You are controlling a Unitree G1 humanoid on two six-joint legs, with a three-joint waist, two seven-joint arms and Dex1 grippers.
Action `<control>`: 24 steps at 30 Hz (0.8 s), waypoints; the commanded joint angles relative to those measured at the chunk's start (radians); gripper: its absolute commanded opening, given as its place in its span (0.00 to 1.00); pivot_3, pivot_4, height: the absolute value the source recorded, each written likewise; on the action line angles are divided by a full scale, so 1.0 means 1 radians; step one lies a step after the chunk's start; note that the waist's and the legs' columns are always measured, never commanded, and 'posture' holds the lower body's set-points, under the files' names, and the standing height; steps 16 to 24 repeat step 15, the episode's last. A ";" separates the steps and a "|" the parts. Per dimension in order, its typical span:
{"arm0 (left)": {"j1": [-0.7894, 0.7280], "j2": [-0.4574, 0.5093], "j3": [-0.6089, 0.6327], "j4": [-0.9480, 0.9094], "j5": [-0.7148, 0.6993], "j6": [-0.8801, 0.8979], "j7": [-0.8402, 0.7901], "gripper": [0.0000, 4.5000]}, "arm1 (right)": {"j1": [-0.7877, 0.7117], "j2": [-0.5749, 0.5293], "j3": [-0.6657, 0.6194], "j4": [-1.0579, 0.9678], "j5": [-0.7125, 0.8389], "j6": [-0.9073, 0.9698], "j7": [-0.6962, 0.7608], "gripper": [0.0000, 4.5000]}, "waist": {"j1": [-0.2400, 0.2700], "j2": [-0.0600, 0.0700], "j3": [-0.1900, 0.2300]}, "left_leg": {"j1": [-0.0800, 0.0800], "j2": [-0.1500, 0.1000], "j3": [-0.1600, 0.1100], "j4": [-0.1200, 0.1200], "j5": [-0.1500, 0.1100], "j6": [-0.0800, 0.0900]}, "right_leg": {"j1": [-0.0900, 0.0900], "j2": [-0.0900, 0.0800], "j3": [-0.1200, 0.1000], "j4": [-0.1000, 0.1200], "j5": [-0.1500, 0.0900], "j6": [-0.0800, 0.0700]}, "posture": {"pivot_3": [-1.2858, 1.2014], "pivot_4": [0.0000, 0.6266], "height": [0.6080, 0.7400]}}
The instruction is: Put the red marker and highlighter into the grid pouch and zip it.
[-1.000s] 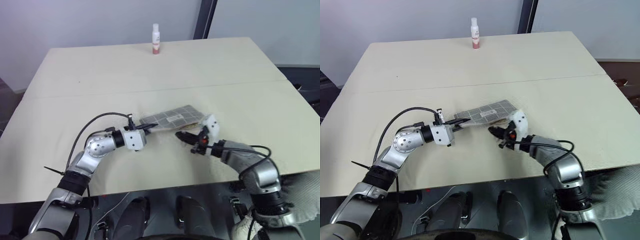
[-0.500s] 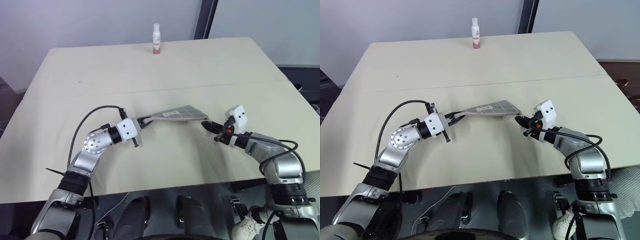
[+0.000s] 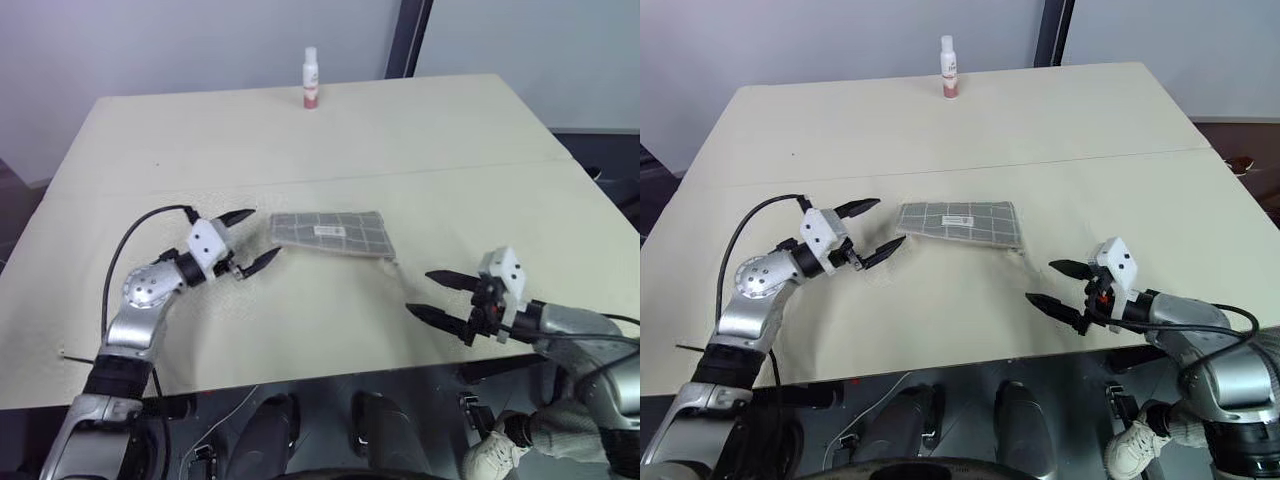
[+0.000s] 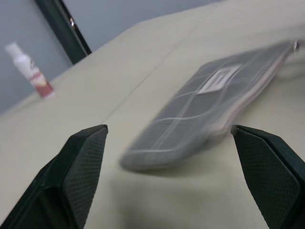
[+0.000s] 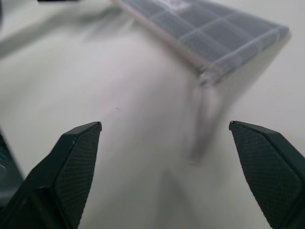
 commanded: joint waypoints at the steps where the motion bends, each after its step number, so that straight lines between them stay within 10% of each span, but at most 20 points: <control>1: 0.015 0.027 0.094 -0.060 -0.069 0.103 0.032 1.00 | -0.020 -0.012 -0.035 -0.091 0.056 0.004 -0.003 1.00 | 0.004 0.000 0.000 | 0.000 0.001 0.000 0.000 0.000 0.000 | 0.000 0.000 0.000 0.000 0.000 0.000 | 0.52 0.24 1.00; 24: -0.137 0.093 0.243 0.265 -0.035 0.071 0.050 1.00 | 0.000 -0.002 0.095 -0.043 -0.106 -0.199 0.034 1.00 | 0.007 -0.002 0.000 | -0.002 0.003 0.006 0.000 -0.001 0.001 | 0.000 0.000 -0.002 -0.003 0.002 -0.002 | 0.52 0.24 1.00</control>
